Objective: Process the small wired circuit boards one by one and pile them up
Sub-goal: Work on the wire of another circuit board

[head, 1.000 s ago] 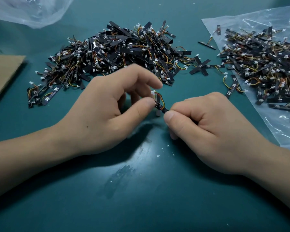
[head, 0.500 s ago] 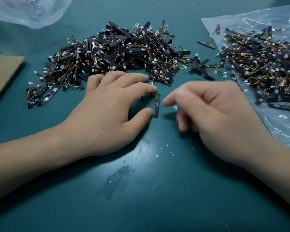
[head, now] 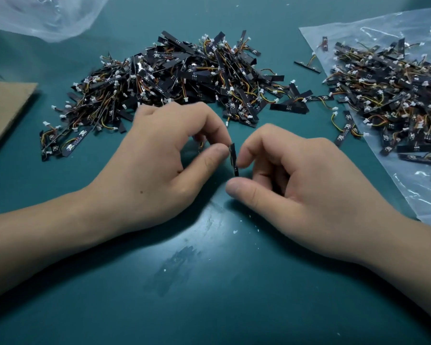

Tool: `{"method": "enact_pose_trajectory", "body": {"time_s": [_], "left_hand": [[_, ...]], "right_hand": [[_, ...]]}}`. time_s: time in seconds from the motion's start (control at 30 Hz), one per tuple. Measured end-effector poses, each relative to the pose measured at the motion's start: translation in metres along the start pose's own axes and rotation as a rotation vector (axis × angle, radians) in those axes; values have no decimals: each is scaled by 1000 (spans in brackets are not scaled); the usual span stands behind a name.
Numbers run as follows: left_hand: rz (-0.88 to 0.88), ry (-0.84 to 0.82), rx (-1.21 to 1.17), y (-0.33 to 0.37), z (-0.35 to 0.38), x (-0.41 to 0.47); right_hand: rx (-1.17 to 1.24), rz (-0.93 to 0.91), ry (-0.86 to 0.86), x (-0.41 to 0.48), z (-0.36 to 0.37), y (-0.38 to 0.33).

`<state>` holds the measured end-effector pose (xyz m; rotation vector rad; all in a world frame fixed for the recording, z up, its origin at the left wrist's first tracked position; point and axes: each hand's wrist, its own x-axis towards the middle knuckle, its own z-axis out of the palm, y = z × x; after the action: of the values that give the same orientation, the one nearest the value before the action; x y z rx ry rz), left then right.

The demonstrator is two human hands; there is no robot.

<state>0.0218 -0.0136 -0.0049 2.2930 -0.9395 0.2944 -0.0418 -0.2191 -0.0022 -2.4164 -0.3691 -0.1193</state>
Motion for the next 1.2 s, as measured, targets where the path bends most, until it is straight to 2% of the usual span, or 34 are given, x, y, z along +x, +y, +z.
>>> {"method": "enact_pose_trajectory", "body": {"time_s": [0.07,0.2,0.27,0.37,0.53,0.7,0.87,1.03,1.2], "left_hand": [[47,-15,-33,2,-1,-1],[108,13,-63,4,-3,-3],[131,21,-62,4,-3,-3],[136,10,-47,4,-2,-3],[106,-43,-9,4,-2,-2],[115,-39,-40,4,-4,-1],[219,-39,-26,5,-6,-2],[158,20,-64,4,-5,-1],[160,-1,-45,4,-4,-1]], "right_hand": [[-29,-14,14,0,0,0],[68,24,58,0,-1,1],[26,11,37,1,-1,2],[-38,-25,12,1,0,3],[83,-43,87,2,-2,4],[20,-30,40,3,-1,4],[-24,-20,-3,1,-2,4],[-55,-24,-27,2,-2,3],[-77,-75,-62,3,-3,4]]}}
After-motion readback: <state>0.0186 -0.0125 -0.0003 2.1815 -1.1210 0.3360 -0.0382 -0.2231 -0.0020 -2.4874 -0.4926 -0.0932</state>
